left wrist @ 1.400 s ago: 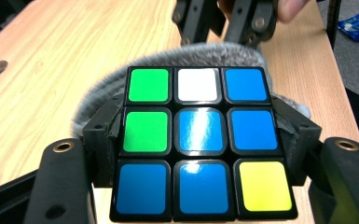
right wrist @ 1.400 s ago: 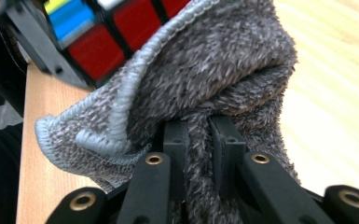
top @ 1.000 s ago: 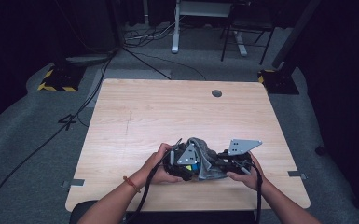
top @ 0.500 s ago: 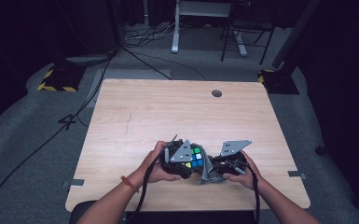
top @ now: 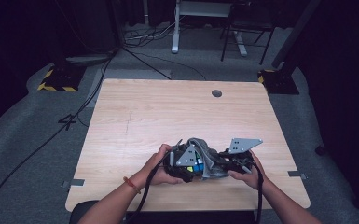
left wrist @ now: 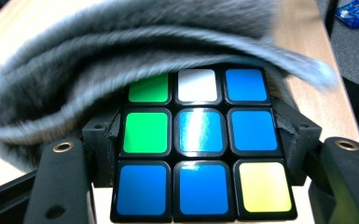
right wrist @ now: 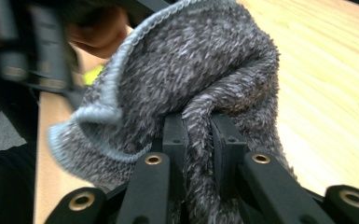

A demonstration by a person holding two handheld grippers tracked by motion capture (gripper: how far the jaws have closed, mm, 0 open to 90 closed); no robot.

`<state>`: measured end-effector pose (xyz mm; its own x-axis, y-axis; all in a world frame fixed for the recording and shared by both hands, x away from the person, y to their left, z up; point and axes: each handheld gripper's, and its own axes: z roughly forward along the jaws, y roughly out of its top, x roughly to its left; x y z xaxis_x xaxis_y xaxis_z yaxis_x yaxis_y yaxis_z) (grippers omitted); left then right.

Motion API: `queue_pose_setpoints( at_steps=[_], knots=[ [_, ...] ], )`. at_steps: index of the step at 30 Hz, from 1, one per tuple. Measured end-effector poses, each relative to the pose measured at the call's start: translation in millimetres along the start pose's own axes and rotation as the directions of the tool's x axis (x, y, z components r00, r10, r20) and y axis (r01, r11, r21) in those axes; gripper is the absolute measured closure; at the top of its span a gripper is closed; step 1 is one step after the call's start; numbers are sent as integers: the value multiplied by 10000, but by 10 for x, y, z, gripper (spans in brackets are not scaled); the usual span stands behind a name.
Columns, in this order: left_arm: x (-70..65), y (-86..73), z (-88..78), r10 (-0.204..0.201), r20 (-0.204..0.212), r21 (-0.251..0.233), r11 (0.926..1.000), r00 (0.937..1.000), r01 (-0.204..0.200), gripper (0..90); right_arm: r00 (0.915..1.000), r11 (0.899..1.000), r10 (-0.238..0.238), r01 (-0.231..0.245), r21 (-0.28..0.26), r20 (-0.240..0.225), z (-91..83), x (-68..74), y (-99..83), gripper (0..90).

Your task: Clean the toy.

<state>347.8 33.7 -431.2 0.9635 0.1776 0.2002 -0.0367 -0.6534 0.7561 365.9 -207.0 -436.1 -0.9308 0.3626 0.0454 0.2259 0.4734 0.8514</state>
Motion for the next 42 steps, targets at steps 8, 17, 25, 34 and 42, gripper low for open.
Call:
queue_pose_setpoints(
  at_steps=[8, 17, 25, 34, 42],
  knots=[
    [3, 29, -94, -42, -90, -576, 9983, 10000, 37, 334, 9990, 9942, 381, -354, 1018, -245, 179, -78, -125, 781],
    [60, 5, -134, -256, 120, -935, 9953, 9996, 266, 331, 9937, 9963, 587, -522, 685, -956, 182, -61, -131, 783],
    [84, -59, -84, -274, 105, -436, 9987, 9996, 279, 326, 9943, 9973, 636, -600, 433, -855, 115, -75, -112, 787],
    [75, -60, -9, -161, -261, 113, 9998, 9995, 164, 325, 9963, 9977, 583, -560, 382, -630, 72, -72, -74, 787],
    [64, -54, 16, -149, -425, 252, 9996, 9990, 159, 331, 9985, 9993, 351, -347, 96, -432, 8, -49, -29, 783]
  ],
)
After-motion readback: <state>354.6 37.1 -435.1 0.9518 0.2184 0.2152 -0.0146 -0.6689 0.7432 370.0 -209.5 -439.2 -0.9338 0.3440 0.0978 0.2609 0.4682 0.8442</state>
